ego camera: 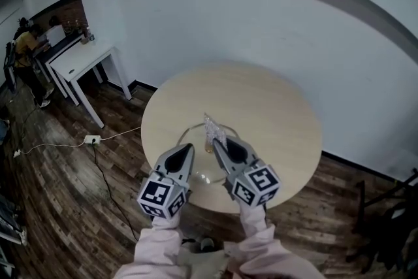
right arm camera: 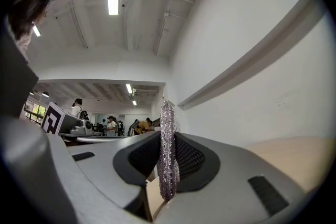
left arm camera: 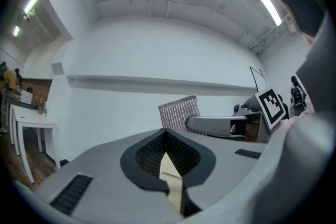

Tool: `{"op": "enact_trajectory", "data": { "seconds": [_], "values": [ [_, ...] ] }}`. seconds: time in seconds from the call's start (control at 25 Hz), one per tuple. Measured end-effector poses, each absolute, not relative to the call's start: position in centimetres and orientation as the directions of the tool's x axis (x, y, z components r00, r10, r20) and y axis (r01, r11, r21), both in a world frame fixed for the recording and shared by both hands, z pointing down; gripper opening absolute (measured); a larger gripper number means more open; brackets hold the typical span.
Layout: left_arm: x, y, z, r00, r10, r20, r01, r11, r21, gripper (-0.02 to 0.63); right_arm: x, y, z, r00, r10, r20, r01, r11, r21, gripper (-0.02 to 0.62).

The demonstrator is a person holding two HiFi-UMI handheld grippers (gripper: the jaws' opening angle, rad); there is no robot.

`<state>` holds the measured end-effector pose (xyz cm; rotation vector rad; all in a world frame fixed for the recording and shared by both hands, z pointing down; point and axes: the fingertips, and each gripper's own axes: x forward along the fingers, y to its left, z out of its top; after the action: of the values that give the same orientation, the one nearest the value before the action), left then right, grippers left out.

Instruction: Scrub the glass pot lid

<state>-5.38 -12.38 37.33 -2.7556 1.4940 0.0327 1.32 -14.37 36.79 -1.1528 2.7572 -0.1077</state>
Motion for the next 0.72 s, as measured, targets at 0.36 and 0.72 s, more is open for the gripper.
{"op": "enact_trajectory", "data": {
  "seconds": [0.36,0.72],
  "values": [
    [-5.5,-14.2,38.3,0.551,-0.834,-0.005,-0.834,-0.551,0.012,-0.006,1.5,-16.5,37.4,-0.689,-0.717,-0.105,-0.706,0.697,-0.130,0.075],
    [-5.9,-18.4,38.0,0.510,-0.860,-0.008,-0.859,-0.510,0.038,-0.006,1.7,-21.2,36.9,-0.709,-0.700,-0.091,-0.687,0.714,-0.137,0.077]
  ]
}}
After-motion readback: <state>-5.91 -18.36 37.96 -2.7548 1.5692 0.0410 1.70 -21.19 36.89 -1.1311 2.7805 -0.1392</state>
